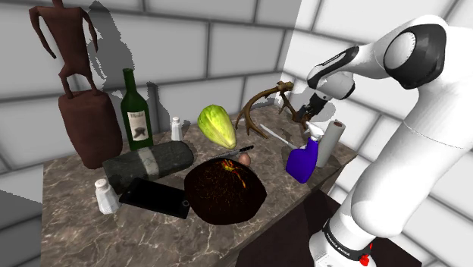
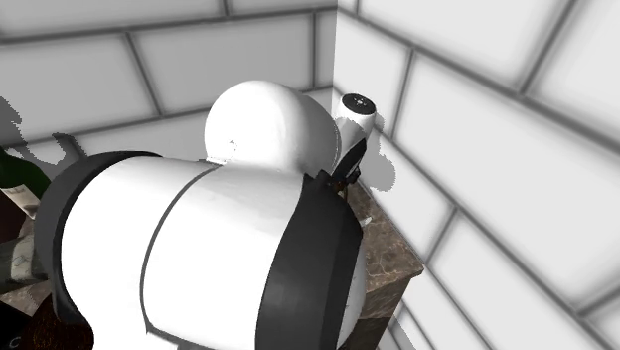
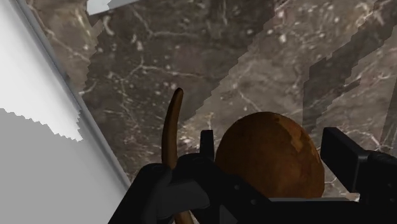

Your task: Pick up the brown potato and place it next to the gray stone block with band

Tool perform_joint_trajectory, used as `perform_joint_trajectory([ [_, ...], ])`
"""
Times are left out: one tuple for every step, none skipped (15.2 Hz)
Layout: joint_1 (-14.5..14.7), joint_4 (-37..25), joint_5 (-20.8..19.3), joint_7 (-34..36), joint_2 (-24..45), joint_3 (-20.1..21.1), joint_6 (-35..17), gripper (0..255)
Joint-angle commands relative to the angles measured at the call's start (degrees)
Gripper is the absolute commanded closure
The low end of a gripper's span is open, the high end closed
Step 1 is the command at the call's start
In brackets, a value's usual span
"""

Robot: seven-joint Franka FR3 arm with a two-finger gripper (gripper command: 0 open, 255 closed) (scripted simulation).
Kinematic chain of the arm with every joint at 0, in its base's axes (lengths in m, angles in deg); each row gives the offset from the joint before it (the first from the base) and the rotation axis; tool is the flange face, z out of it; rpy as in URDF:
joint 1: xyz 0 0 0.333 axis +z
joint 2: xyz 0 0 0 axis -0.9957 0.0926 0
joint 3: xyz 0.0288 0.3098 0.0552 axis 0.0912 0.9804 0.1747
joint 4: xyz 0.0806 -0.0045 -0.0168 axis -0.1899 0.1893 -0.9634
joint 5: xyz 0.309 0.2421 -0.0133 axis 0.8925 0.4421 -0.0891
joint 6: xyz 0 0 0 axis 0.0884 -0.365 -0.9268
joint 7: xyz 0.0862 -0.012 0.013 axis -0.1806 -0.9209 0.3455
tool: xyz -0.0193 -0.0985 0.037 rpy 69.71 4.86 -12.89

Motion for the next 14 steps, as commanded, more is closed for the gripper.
perform_joint_trajectory([
  [0.0,-0.4,-2.6,2.0,-1.7,0.0,1.2,255],
  [-0.1,-0.7,-3.6,2.8,-2.4,0.1,1.8,255],
  [-0.1,-1.1,-4.5,3.5,-3.0,0.2,2.5,255],
  [-0.2,-1.4,-5.4,4.2,-3.7,0.3,3.1,255],
  [-0.3,-1.7,-6.2,4.9,-4.3,0.4,3.8,255],
  [-0.4,-2.1,-7.0,5.6,-4.8,0.6,4.4,255],
  [-0.5,-2.5,-7.7,6.2,-5.4,0.7,5.1,255],
  [-0.6,-2.9,-8.4,6.8,-5.9,0.9,5.8,255],
  [-0.7,-3.3,-9.1,7.4,-6.4,1.1,6.5,255],
  [-0.8,-3.7,-9.7,7.9,-6.9,1.3,7.2,255],
  [-0.9,-4.2,-10.3,8.4,-7.4,1.4,7.9,255],
  [-1.0,-4.6,-10.8,8.9,-7.8,1.6,8.6,255],
  [-1.1,-5.1,-11.3,9.4,-8.2,1.8,9.3,255],
  [-1.2,-5.6,-11.8,9.8,-8.6,2.0,10.0,255],
])
